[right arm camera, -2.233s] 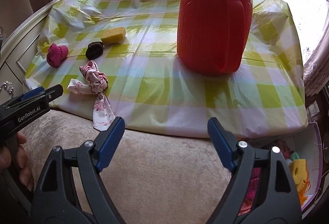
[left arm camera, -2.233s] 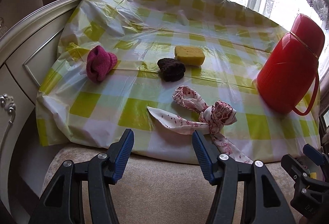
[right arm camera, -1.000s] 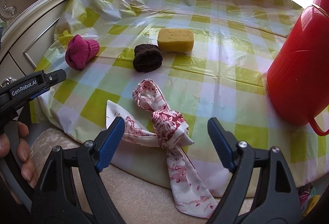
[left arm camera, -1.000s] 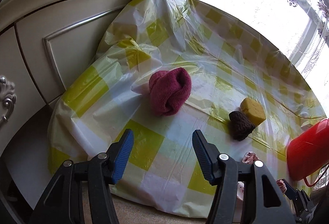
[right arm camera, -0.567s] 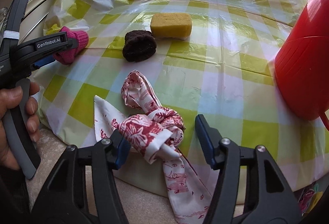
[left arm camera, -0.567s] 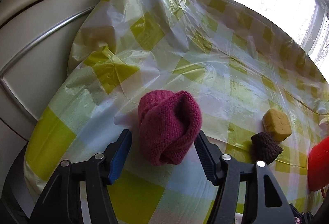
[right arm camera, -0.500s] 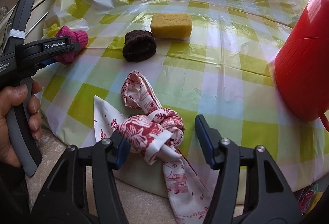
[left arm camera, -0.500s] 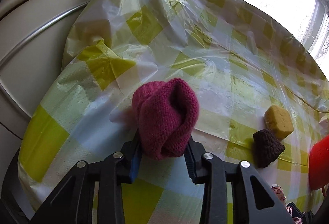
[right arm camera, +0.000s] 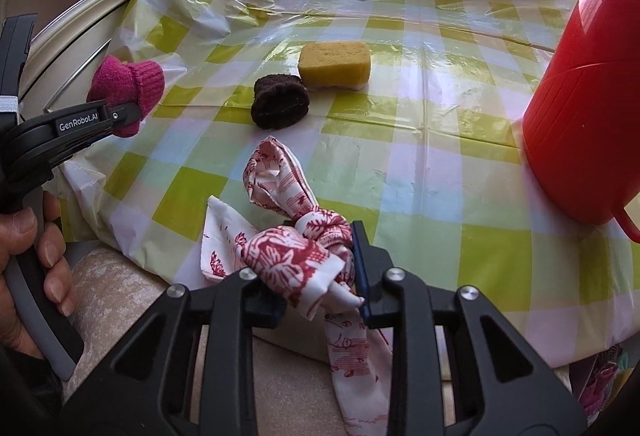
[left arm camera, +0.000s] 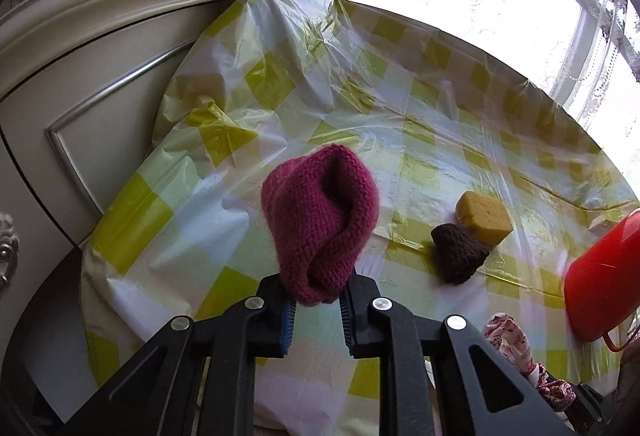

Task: Organize soft objects
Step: 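Carry the pink hat and floral scarf over the box and release both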

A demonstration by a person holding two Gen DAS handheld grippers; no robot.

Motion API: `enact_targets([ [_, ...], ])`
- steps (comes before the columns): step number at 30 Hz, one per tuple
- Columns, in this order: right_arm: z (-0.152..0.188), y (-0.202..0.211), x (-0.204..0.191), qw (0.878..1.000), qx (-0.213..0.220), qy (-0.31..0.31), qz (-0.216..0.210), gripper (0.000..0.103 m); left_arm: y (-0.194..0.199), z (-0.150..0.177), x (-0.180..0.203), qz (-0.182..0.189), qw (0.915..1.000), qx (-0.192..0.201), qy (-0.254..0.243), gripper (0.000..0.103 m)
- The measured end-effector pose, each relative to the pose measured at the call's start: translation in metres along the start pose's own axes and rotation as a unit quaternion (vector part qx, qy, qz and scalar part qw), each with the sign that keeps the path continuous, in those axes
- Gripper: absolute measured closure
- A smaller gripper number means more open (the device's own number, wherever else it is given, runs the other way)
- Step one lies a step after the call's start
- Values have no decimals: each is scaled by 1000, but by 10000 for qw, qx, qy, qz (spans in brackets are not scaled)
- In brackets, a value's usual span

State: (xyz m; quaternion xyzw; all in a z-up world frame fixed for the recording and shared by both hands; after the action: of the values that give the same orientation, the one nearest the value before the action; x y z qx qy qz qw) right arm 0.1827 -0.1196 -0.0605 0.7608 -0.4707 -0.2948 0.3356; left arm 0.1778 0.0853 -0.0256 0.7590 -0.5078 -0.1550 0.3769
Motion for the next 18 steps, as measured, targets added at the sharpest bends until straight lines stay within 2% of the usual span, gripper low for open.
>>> enact_targets([
  [11, 12, 27, 3, 9998, 192, -38, 87, 73, 50, 26, 4, 448, 9988, -31, 193, 83],
  [14, 13, 35, 6, 9995, 282, -101, 99, 73, 50, 28, 6, 943, 9937, -296, 536, 83],
  [16, 12, 41, 8, 9992, 380, -122, 101, 73, 55, 27, 6, 1034, 9923, -303, 615, 83],
  [18, 13, 43, 8, 9991, 399, -118, 103, 73, 62, 25, 7, 1278, 9881, -350, 779, 83],
])
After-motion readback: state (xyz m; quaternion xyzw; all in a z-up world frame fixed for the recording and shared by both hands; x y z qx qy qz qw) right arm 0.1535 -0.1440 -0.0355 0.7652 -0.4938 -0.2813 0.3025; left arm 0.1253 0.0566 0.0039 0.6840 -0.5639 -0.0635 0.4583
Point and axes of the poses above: each gripper's, at about its wrist camera, not at the fingertips, and y roughly against the way its jaws point, x to its right, z to its underside, the point moved 7 cm from there along -y, roughly the way its jaws point, and after that the axes turned 1 degree about -z, right-handed, at the moved point
